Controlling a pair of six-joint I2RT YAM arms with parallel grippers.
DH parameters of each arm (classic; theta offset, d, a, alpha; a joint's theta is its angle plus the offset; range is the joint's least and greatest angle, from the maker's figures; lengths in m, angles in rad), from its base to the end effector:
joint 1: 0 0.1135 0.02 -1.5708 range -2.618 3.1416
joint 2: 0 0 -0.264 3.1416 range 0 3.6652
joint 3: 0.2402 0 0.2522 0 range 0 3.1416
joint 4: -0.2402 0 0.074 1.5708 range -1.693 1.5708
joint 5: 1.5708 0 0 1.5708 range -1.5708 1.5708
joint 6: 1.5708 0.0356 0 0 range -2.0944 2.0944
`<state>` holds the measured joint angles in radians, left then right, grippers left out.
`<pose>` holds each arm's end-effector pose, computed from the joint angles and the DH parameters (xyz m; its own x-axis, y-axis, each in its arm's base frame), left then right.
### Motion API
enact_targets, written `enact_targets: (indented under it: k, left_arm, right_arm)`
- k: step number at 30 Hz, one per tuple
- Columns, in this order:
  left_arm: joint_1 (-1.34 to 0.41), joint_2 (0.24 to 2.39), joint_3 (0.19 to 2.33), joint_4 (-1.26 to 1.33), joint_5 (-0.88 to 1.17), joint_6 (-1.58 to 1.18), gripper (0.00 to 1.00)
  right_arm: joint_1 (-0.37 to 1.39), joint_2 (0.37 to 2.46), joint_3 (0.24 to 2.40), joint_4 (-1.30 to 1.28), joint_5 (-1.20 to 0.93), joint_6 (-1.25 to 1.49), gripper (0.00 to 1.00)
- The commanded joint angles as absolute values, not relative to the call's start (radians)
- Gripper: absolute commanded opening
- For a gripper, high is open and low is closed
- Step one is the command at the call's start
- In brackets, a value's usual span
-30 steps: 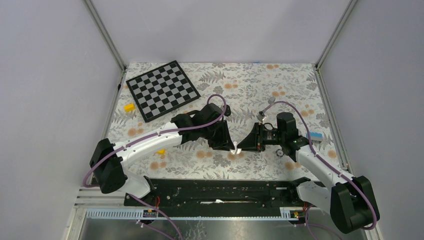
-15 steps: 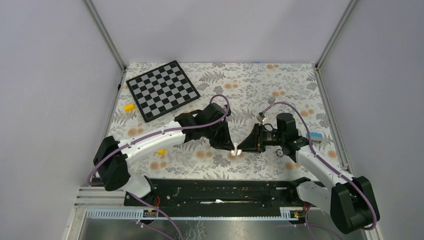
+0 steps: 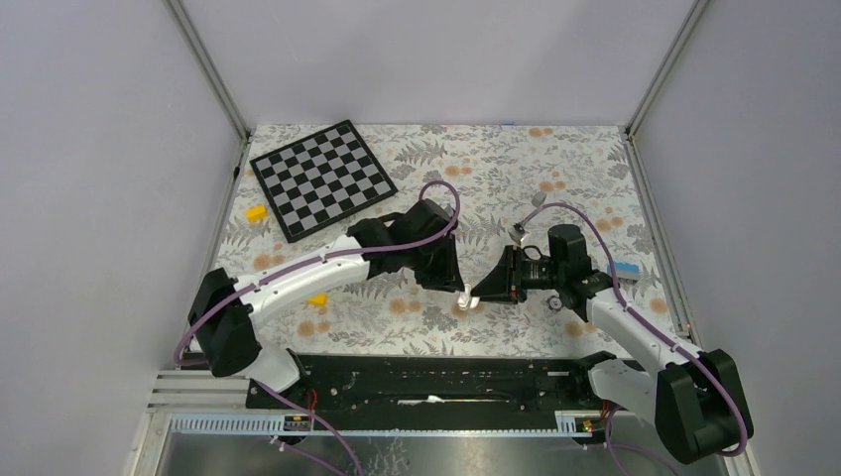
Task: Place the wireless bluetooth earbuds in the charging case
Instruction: Adjust the earbud with the charging case.
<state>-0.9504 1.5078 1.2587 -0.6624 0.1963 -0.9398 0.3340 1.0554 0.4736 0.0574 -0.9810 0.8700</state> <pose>0.1817 -0.2663 0.2886 -0.9715 -0.0025 -0.2369 0.1407 0.7983 -0.5856 0.1875 0.0964 0.2118 -0.9638 0.1155 -0.2401 -0.1943 0.3122 0.9299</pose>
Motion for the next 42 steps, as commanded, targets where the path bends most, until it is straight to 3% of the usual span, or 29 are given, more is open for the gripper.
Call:
enact_targets:
  k: [1,21,42]
  left_arm:
    - [-0.957,1.473,1.315,-0.695,0.131,-0.888,0.29]
    - [-0.993,1.451,1.225,-0.739,0.192,-0.899,0.20]
    - [-1.013,1.524,1.319,-0.739,0.150,-0.869,0.20]
  right_arm:
    - [0.339,1.040,0.484,0.078,-0.992,0.866,0.00]
    - [0.339,1.049,0.488,0.079,-0.991,0.862,0.00]
    - [0.339,1.033,0.473,0.080,-0.989,0.867,0.00]
